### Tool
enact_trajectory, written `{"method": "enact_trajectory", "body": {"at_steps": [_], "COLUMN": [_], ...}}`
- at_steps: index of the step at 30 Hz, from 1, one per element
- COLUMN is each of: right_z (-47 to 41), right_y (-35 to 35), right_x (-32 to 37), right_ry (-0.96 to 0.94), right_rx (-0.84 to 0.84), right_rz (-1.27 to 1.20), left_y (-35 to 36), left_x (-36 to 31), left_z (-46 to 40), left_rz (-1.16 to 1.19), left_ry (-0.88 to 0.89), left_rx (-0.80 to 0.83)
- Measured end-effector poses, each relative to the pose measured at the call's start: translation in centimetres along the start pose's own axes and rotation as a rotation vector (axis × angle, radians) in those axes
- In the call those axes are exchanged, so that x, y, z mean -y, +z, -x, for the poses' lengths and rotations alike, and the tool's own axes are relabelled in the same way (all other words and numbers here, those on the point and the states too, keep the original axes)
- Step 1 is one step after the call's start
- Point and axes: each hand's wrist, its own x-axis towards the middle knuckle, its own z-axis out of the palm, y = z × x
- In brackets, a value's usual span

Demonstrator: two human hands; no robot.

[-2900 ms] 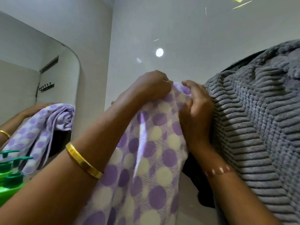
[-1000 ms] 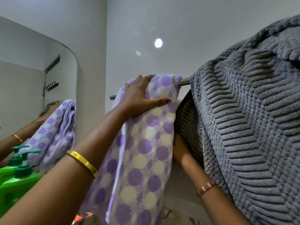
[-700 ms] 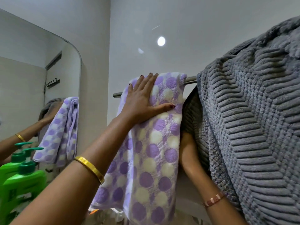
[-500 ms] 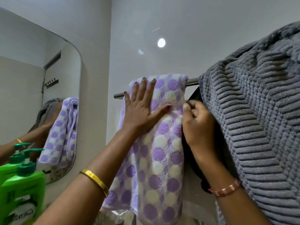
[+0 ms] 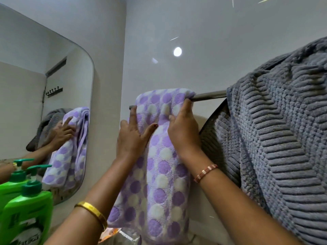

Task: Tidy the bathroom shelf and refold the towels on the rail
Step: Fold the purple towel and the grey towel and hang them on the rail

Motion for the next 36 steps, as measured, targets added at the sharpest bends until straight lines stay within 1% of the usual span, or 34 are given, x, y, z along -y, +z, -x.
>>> {"method": "enact_trajectory", "body": {"at_steps": [3, 7, 10, 15, 19, 22, 24, 26, 28, 31, 36], "right_z": [0.4, 2.4, 4.5, 6.3, 6.9, 7.3, 7.3, 6.8, 5.8, 3.9, 0.5], "right_y": [0.9, 0.8, 1.0, 0.8, 0.3, 0.0, -0.2, -1.0, -2.4, -5.8, -13.2], "right_x": [0.0, -0.9, -1.4, -1.5, -1.3, -0.8, -0.2, 0.2, 0.5, 0.8, 1.0], "right_ry": [0.035, 0.237, 0.298, 0.264, 0.186, 0.087, 0.028, -0.009, -0.040, -0.097, -0.201], "right_rx": [0.009, 0.033, 0.079, 0.086, 0.089, 0.086, 0.096, 0.115, 0.106, 0.006, -0.175], "right_rz": [-0.063, -0.226, -0.205, -0.104, -0.004, 0.173, 0.234, 0.249, 0.228, 0.235, 0.359], "left_y": [-0.1, 1.0, 1.1, 0.7, 0.1, -0.5, -0.9, -1.3, -1.8, -2.2, -0.9], "left_x": [1.4, 1.5, 1.8, 2.5, 3.2, 3.0, 1.8, -0.3, -3.2, -7.9, -15.1], "left_z": [0.3, 2.0, 2.5, 3.7, 5.9, 6.8, 7.0, 6.7, 6.2, 5.5, 5.0], "left_rz": [-0.024, 0.029, 0.036, -0.023, -0.120, -0.226, -0.234, -0.194, -0.089, 0.112, 0.378], "left_ry": [0.002, 0.000, -0.001, 0.033, -0.079, -0.104, -0.050, 0.058, 0.150, 0.244, 0.323], "left_rx": [0.015, 0.012, 0.011, 0.027, 0.086, 0.038, -0.010, -0.049, -0.060, -0.065, -0.025]}}
